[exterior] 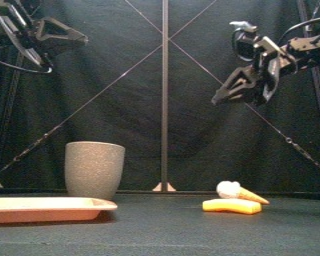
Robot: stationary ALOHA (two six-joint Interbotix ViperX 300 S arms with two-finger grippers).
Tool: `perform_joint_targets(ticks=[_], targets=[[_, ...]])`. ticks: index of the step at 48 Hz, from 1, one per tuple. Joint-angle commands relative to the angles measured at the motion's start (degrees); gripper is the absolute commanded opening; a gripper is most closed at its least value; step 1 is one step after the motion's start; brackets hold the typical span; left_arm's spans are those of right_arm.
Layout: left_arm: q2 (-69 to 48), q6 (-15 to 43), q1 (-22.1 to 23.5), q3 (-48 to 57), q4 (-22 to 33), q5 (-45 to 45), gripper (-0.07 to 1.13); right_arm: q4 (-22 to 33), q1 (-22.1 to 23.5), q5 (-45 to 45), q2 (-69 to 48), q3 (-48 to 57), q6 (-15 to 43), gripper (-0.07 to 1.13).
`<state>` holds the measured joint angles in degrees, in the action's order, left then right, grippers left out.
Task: Pick the fries then place it in the grey bowl
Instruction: Pick the fries
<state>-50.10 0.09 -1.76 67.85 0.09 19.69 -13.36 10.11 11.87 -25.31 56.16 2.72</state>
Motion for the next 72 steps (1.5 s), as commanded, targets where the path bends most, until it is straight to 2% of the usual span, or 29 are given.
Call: perform_joint_targets(ticks=[1, 3, 6, 15, 21, 29, 34, 38, 43, 47, 51, 59, 64, 72], targets=[[1.1, 0.1, -0.4, -1.9, -0.7, 0.8, -0.02, -1.1, 0.4, -0.4, 2.9, -3.0, -0.1, 0.84], [1.3, 0.1, -0.4, -1.9, -0.9, 0.8, -0.02, -1.6, 0.4, -0.8, 4.3, -3.7, 0.0, 0.98], [1.5, 0.1, -0.6, -1.8, -1.1, 0.9, -0.02, -1.9, 0.1, -1.4, 5.9, -4.3, 0.0, 1.08], [1.6, 0.1, -1.4, -0.9, -1.0, 0.8, -0.02, -3.3, -3.1, -9.8, 11.9, -9.0, 0.2, 1.06], [1.6, 0.1, -2.0, -0.5, -0.9, 0.9, -0.02, -3.9, -5.2, -25.4, 14.5, -13.8, 0.3, 1.06], [1.6, 0.1, -2.6, -0.5, -0.9, 0.9, -0.02, -5.4, -5.2, -52.9, 17.5, -19.7, 0.6, 1.05], [1.6, 0.1, -2.7, -0.4, -0.9, 0.9, -0.02, -6.6, -5.2, -60.9, 20.0, -22.5, 2.3, 1.05], [1.6, 0.1, -2.7, -0.3, -0.9, 0.9, -0.02, -5.5, -5.1, -61.2, 21.7, -24.2, 6.7, 1.05], [1.6, 0.1, -2.8, 0.1, -0.9, 0.9, -0.02, 1.5, -5.2, -61.1, 23.7, -25.9, 13.7, 1.05], [1.6, 0.1, -2.8, 0.4, -0.8, 0.9, -0.02, 8.1, -5.7, -60.1, 25.2, -26.8, 21.4, 1.05], [1.6, 0.1, -2.9, 0.6, -0.8, 0.9, -0.02, 15.7, -8.9, -57.6, 26.5, -27.4, 32.2, 1.05], [1.6, 0.1, -3.5, 1.0, -0.9, 0.9, -0.02, 24.8, -14.2, -52.9, 28.0, -27.2, 44.7, 1.05], [1.6, 0.0, -4.0, 1.0, -0.9, 0.9, -0.02, 25.1, -16.1, -50.9, 29.0, -26.7, 48.9, 1.05], [1.6, 0.0, -4.0, 1.1, -0.9, 0.9, -0.02, 24.3, -16.8, -49.3, 30.6, -26.6, 49.0, 1.05]])
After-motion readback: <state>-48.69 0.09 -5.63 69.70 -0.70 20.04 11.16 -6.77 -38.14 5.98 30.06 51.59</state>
